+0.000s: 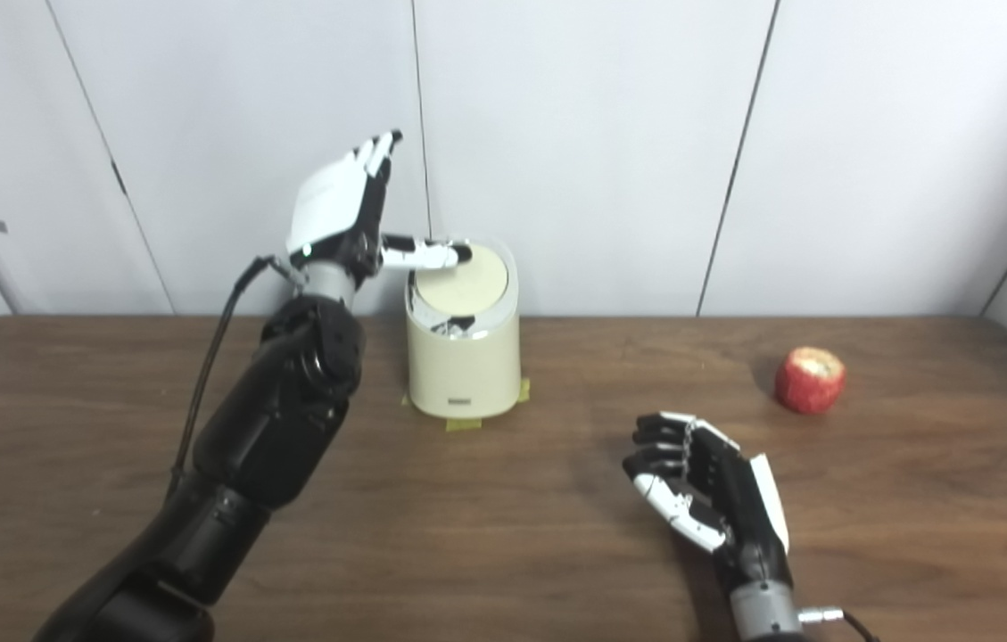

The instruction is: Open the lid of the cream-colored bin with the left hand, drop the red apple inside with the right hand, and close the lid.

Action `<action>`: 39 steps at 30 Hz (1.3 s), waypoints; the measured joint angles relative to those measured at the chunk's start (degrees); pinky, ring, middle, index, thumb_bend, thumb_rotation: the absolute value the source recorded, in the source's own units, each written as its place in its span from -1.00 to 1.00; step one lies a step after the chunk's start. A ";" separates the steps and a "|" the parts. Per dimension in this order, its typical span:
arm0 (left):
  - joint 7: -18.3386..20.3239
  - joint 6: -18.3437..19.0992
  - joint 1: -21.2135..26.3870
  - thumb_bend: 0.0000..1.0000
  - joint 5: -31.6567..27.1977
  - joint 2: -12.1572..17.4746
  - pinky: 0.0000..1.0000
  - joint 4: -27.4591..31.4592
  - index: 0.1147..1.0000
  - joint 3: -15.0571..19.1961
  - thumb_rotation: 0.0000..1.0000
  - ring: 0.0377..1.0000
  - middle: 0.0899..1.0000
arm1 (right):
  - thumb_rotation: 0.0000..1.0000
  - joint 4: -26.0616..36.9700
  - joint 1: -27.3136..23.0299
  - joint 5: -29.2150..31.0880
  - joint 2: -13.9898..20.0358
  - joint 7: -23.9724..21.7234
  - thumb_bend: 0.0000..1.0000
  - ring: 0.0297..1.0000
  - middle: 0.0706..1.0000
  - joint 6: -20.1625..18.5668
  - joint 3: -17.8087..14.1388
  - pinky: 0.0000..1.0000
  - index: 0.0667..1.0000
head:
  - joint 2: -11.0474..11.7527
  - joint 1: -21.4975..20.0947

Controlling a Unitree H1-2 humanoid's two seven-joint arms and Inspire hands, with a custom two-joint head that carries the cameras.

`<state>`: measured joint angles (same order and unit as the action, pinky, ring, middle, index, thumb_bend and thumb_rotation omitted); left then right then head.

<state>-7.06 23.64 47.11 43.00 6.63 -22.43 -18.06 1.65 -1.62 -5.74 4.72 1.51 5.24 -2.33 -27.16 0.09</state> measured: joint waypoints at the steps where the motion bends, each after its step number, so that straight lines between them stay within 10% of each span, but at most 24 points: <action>1: -0.10 0.00 -0.02 1.00 0.04 0.00 1.00 -0.44 1.00 -0.22 -0.12 1.00 1.00 | -0.40 -0.04 -0.03 0.01 -0.01 0.00 -0.38 0.18 0.21 0.06 0.00 0.03 0.20 | 0.00 0.00; 14: -0.42 -0.08 -0.71 1.00 0.42 1.00 1.00 -1.40 1.00 -2.28 0.17 1.00 1.00 | -0.41 -0.36 -0.33 -0.11 -0.28 0.07 -0.39 0.17 0.21 0.74 0.02 0.02 0.20 | 0.09 -0.09; 39: -3.82 2.45 3.19 0.99 25.60 5.47 1.00 -7.59 1.00 -18.18 -0.55 1.00 1.00 | -0.41 -0.52 -0.38 -0.14 -0.37 1.04 -0.37 0.17 0.20 1.09 0.31 0.02 0.20 | 0.00 -0.09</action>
<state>-10.88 26.09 50.30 68.60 12.10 -30.02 -36.24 1.12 -2.00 -5.88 4.35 2.55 6.33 -2.02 -27.16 0.00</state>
